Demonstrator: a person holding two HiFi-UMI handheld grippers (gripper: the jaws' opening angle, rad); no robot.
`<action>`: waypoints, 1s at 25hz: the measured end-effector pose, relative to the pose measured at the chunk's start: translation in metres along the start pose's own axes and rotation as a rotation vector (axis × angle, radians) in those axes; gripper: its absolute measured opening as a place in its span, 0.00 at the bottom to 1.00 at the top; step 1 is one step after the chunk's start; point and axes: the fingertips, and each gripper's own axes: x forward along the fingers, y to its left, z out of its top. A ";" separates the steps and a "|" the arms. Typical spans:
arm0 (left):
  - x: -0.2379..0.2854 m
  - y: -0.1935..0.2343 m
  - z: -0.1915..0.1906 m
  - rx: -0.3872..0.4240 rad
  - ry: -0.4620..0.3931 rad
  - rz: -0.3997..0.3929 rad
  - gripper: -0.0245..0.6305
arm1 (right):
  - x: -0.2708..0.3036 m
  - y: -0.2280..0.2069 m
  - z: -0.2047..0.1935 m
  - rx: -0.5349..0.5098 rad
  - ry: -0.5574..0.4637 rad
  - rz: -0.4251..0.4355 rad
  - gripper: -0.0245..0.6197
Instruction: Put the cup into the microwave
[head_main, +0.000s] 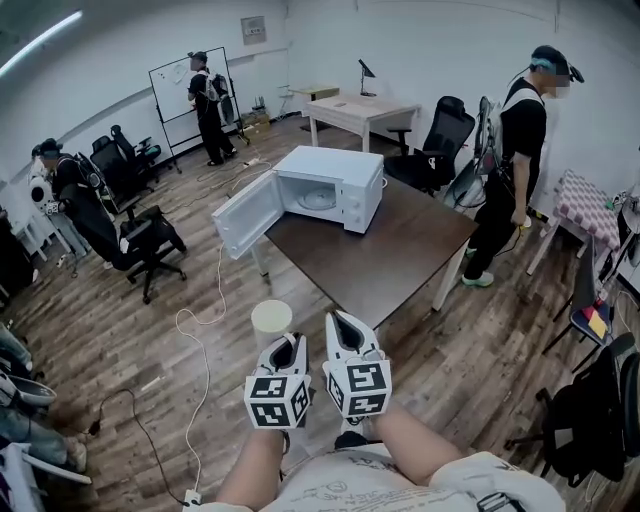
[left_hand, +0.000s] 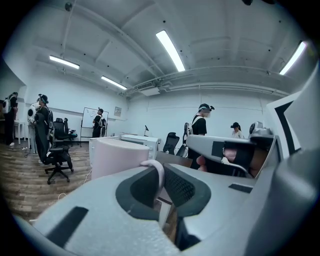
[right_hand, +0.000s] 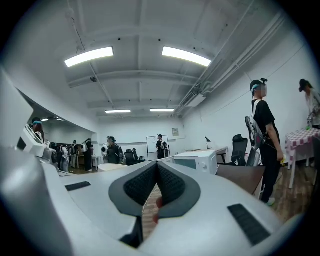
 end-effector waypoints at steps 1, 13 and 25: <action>0.012 0.004 0.004 0.000 0.003 -0.003 0.09 | 0.012 -0.006 0.002 0.002 0.000 -0.002 0.06; 0.150 0.037 0.046 0.006 0.002 -0.055 0.09 | 0.131 -0.084 0.016 -0.007 -0.004 -0.051 0.06; 0.249 0.034 0.052 -0.023 0.029 -0.105 0.09 | 0.184 -0.160 0.006 -0.005 0.035 -0.111 0.06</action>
